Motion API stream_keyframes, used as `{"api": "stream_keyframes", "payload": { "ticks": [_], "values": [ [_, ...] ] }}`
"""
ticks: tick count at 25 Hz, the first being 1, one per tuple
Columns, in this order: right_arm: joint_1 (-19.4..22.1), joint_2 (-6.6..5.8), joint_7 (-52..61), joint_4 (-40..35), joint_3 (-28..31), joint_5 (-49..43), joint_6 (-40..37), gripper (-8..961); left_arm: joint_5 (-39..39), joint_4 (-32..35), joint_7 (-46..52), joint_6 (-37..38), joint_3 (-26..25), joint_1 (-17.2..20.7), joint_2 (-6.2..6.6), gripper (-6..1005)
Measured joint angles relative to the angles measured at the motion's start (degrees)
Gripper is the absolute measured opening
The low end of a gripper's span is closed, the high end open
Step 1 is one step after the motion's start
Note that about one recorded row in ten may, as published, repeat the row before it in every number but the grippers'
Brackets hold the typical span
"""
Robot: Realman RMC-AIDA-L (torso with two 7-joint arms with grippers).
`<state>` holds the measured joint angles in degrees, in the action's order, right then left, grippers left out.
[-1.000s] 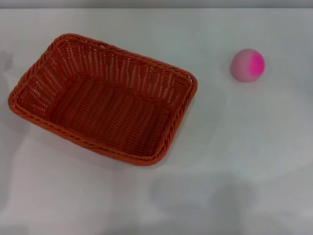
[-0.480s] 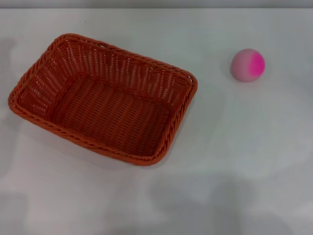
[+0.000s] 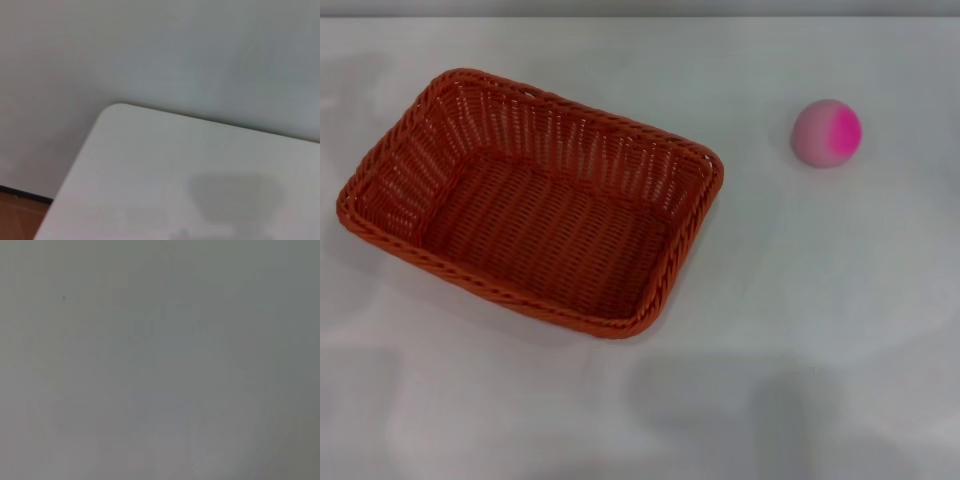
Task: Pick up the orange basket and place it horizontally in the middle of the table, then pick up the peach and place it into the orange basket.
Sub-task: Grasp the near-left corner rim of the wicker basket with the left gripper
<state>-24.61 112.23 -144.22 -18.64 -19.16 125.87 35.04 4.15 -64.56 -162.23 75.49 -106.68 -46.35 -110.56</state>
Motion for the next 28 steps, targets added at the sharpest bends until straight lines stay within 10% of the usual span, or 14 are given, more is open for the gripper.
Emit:
{"api": "stream_keyframes", "payload": {
  "ticks": [28],
  "values": [
    [-0.5,-0.21,0.0,0.1,0.0,0.0,-1.7,871,9.3,0.8,0.0,5.8,9.7,-9.4,-1.17,892]
  ]
}}
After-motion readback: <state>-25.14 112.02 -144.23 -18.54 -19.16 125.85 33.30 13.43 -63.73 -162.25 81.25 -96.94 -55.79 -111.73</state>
